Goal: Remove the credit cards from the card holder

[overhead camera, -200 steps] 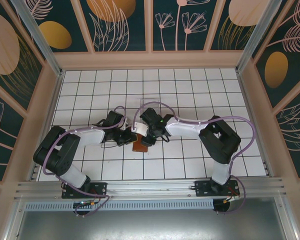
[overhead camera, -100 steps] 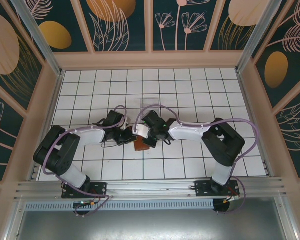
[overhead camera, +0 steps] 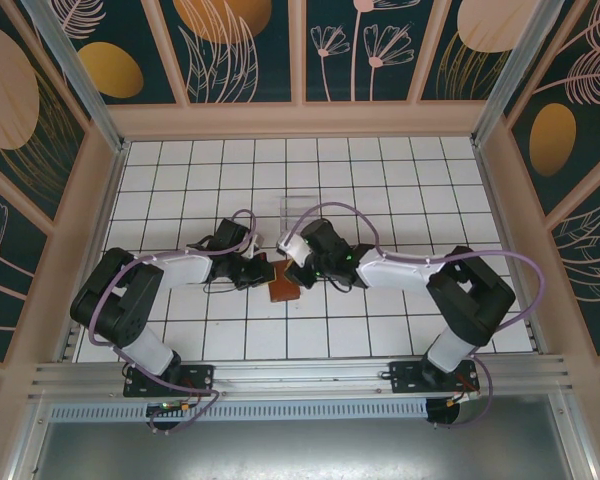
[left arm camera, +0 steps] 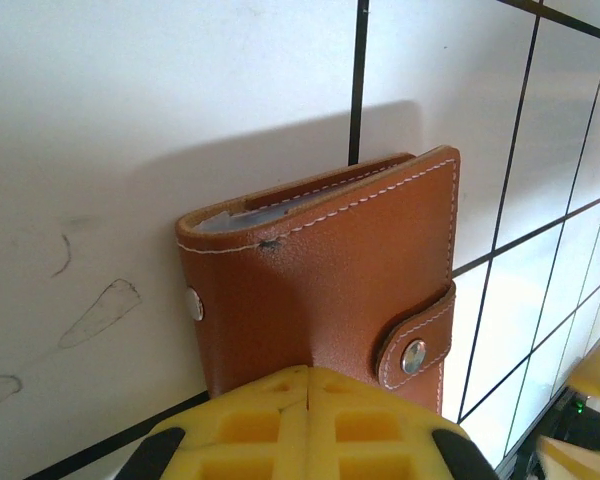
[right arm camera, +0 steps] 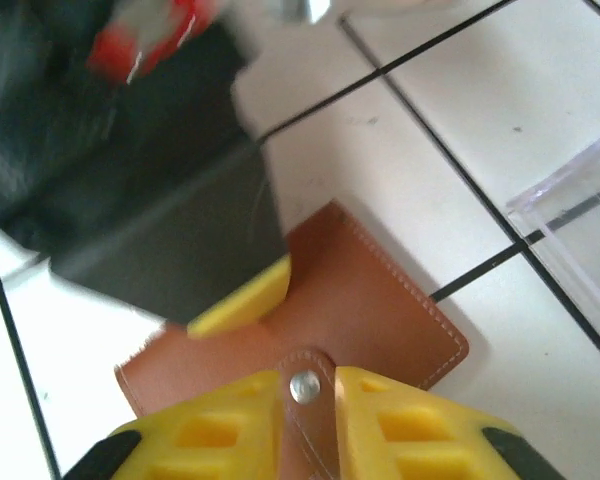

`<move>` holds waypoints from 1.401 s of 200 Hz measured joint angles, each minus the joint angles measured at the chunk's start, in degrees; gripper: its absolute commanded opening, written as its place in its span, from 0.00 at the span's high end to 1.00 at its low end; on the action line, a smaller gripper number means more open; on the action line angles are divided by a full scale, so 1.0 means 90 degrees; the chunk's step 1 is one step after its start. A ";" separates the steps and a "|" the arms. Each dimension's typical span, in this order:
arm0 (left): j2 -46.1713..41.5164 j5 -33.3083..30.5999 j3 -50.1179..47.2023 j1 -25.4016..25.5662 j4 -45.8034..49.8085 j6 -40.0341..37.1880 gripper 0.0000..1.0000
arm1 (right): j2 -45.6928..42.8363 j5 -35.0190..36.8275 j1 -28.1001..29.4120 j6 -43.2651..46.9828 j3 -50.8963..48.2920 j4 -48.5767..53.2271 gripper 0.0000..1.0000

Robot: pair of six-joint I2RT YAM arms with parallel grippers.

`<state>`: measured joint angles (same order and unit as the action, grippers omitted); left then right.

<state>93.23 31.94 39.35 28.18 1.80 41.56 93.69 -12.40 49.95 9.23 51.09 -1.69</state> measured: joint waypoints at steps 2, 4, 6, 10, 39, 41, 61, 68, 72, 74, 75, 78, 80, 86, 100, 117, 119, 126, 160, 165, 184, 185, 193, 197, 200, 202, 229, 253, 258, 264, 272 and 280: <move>0.0000 -0.0002 0.0000 0.0000 0.0000 0.0000 1.00 | 0.0005 0.0019 0.0000 -0.0168 0.0039 0.0022 0.71; 0.0000 0.0000 0.0000 0.0000 0.0000 -0.0002 1.00 | 0.0012 0.0051 0.0000 -0.0296 0.0078 0.0044 0.71; 0.0000 -0.0002 0.0000 0.0000 0.0000 -0.0002 1.00 | 0.0012 0.0068 0.0000 -0.0364 0.0119 0.0068 0.71; -0.0002 -0.0002 0.0000 0.0000 0.0000 -0.0002 1.00 | 0.0015 0.0107 -0.0005 -0.0668 0.0194 0.0126 0.71; -0.0007 -0.0002 -0.0005 0.0000 -0.0007 -0.0007 1.00 | 0.0155 0.0282 -0.0039 -0.2416 0.0775 0.0835 0.67; -0.0007 0.0000 -0.0007 0.0002 -0.0007 -0.0012 1.00 | 0.0175 0.0284 -0.0041 -0.2497 0.0806 0.0872 0.67; -0.0007 0.0012 -0.0015 0.0000 -0.0017 -0.0044 1.00 | 0.0503 0.0206 -0.0095 -0.3568 0.1217 0.1484 0.60; -0.0007 0.0017 -0.0017 0.0000 -0.0017 -0.0063 1.00 | 0.0607 0.0136 -0.0102 -0.3857 0.1294 0.1642 0.55; -0.0007 0.0019 -0.0022 0.0000 -0.0027 -0.0070 1.00 | 0.0651 0.0097 -0.0109 -0.3978 0.1319 0.1707 0.52; -0.0007 0.0019 -0.0022 0.0000 -0.0029 -0.0078 1.00 | 0.0678 0.0078 -0.0112 -0.4036 0.1331 0.1753 0.51; -0.0007 0.0019 -0.0024 0.0000 -0.0032 -0.0080 1.00 | 0.0687 0.0073 -0.0112 -0.4080 0.1333 0.1763 0.50; -0.0007 0.0022 -0.0032 0.0000 -0.0041 -0.0092 1.00 | 0.0724 0.0036 -0.0114 -0.4211 0.1343 0.1821 0.47; -0.0007 0.0022 -0.0036 0.0000 -0.0049 -0.0092 1.00 | 0.0741 0.0032 -0.0114 -0.4235 0.1348 0.1863 0.46; -0.0010 0.0027 -0.0049 0.0000 -0.0073 -0.0097 1.00 | 0.0792 -0.0002 -0.0114 -0.4413 0.1355 0.1972 0.44; -0.0022 0.0039 -0.0090 0.0000 -0.0138 -0.0114 1.00 | 0.0879 -0.0044 -0.0124 -0.4753 0.1387 0.2234 0.42; -0.0027 0.0068 -0.0136 -0.0002 -0.0231 -0.0114 1.00 | 0.1083 -0.0051 -0.0138 -0.5032 0.1610 0.2618 0.40; -0.0027 0.0070 -0.0136 -0.0005 -0.0233 -0.0117 1.00 | 0.1112 -0.0046 -0.0143 -0.5056 0.1649 0.2662 0.40; -0.0027 0.0083 -0.0148 -0.0007 -0.0255 -0.0117 1.00 | 0.1222 -0.0007 -0.0148 -0.5117 0.1785 0.2783 0.39; -0.0027 0.0117 -0.0187 -0.0012 -0.0335 -0.0168 1.00 | 0.1506 0.0044 -0.0160 -0.5282 0.2062 0.3084 0.34; -0.0027 0.0119 -0.0189 -0.0012 -0.0345 -0.0177 1.00 | 0.1537 0.0044 -0.0160 -0.5299 0.2079 0.3123 0.33; -0.0027 0.0121 -0.0197 -0.0012 -0.0362 -0.0211 1.00 | 0.1666 0.0041 -0.0160 -0.5331 0.2169 0.3235 0.33; -0.0027 0.0121 -0.0199 -0.0012 -0.0362 -0.0211 1.00 | 0.1676 0.0041 -0.0160 -0.5336 0.2176 0.3240 0.33; -0.0027 0.0124 -0.0206 -0.0012 -0.0374 -0.0221 1.00 | 0.1729 0.0039 -0.0160 -0.5357 0.2203 0.3264 0.33; -0.0027 0.0129 -0.0209 -0.0012 -0.0374 -0.0236 1.00 | 0.1751 0.0041 -0.0160 -0.5362 0.2212 0.3271 0.33; -0.0027 0.0131 -0.0211 -0.0012 -0.0376 -0.0238 1.00 | 0.1768 0.0041 -0.0160 -0.5374 0.2217 0.3276 0.33; -0.0027 0.0131 -0.0211 -0.0012 -0.0379 -0.0240 1.00 | 0.1775 0.0044 -0.0160 -0.5377 0.2222 0.3288 0.33; -0.0027 0.0143 -0.0238 -0.0017 -0.0427 -0.0284 1.00 | 0.1814 0.0039 -0.0153 -0.5421 0.2276 0.3337 0.33; -0.0032 0.0148 -0.0260 -0.0017 -0.0469 -0.0287 1.00 | 0.1860 0.0036 -0.0148 -0.5447 0.2329 0.3383 0.32; -0.0032 0.0155 -0.0262 -0.0019 -0.0469 -0.0287 1.00 | 0.1860 0.0032 -0.0148 -0.5450 0.2329 0.3383 0.33; -0.0032 0.0158 -0.0262 -0.0019 -0.0471 -0.0287 1.00 | 0.1860 0.0029 -0.0148 -0.5452 0.2329 0.3383 0.33; -0.0032 0.0160 -0.0260 -0.0024 -0.0469 -0.0294 1.00 | 0.1863 0.0034 -0.0146 -0.5459 0.2329 0.3385 0.33; -0.0032 0.0163 -0.0260 -0.0024 -0.0469 -0.0316 1.00 | 0.1870 0.0044 -0.0141 -0.5472 0.2344 0.3407 0.34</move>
<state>92.95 33.41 37.01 27.97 -2.42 38.72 110.52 -12.01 48.69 -40.01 72.18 28.97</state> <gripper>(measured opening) 0.066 0.671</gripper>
